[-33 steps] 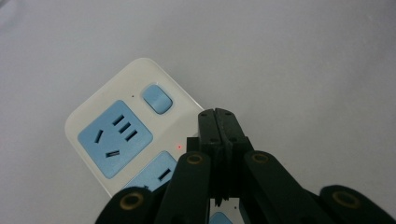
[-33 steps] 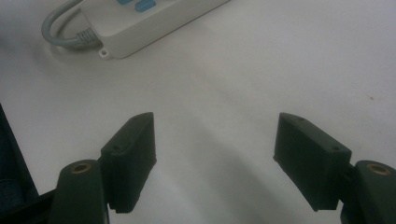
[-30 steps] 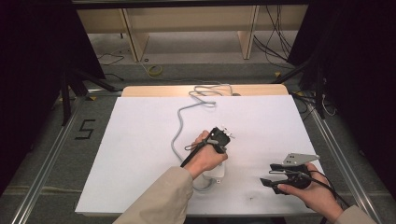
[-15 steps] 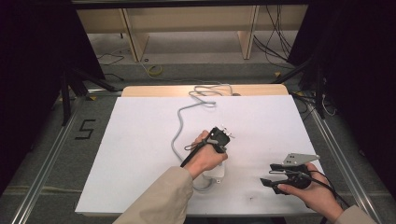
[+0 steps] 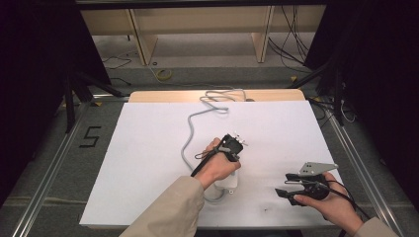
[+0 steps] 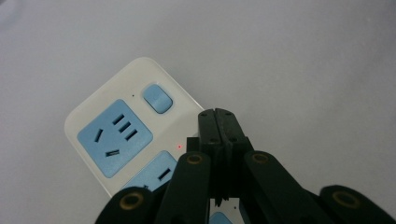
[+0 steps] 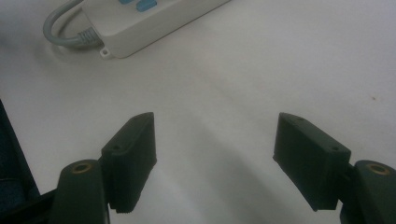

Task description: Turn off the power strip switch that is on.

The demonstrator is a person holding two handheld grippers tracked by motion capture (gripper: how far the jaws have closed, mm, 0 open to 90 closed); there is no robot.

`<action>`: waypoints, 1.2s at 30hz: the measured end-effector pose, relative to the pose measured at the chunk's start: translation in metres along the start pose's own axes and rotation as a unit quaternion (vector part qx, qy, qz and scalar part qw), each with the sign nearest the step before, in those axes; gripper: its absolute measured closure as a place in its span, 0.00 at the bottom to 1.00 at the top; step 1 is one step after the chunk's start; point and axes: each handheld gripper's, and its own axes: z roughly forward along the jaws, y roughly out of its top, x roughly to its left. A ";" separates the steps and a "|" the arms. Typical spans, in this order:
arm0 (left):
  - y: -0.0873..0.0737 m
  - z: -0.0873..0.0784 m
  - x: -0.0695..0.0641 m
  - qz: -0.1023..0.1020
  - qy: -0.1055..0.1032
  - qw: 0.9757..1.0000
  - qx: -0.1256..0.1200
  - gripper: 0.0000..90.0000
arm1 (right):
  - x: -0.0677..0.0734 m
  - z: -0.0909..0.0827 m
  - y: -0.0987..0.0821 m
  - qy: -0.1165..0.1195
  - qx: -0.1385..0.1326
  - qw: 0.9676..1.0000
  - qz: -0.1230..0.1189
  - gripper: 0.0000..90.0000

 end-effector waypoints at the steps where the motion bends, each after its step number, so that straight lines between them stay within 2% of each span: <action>1: 0.000 0.000 0.000 0.001 0.001 1.000 0.000 1.00 | 0.000 0.000 0.000 0.000 0.000 1.000 0.000 0.33; 36: 0.000 0.000 0.001 0.006 -0.003 1.000 -0.002 1.00 | 0.000 0.000 0.000 0.001 0.000 1.000 0.000 0.33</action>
